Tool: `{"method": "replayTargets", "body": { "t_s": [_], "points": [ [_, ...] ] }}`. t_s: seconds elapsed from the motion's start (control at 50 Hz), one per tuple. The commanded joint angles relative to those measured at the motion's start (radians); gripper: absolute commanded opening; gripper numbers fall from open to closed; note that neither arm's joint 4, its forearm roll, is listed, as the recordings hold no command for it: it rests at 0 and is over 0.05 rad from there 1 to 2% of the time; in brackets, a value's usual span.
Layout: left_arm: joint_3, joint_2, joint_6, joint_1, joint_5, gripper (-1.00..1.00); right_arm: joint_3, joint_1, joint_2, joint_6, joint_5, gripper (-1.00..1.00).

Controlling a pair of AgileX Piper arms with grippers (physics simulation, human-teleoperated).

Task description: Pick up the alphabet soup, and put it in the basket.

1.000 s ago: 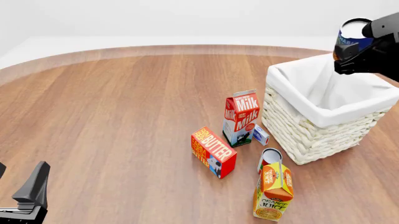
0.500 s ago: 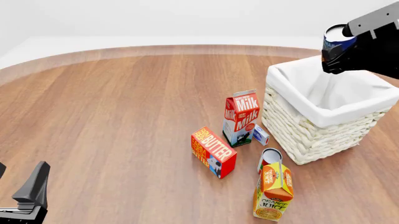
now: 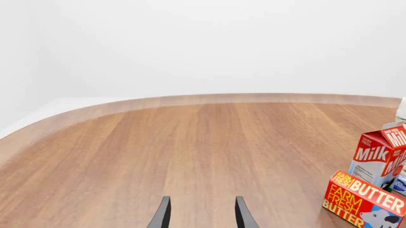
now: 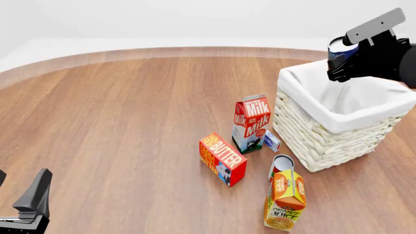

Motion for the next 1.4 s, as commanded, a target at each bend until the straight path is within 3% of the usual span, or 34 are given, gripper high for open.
{"method": "replayTargets", "body": {
  "t_s": [0.02, 1.4],
  "points": [
    [0.0, 0.0, 0.0, 0.0, 0.0, 1.0, -0.049, 0.003, 0.054, 0.0, 0.02, -1.0],
    [0.0, 0.0, 0.0, 0.0, 0.0, 1.0, -0.009, -0.06, 0.267, -0.081, -0.038, -1.0]
  ]
}}
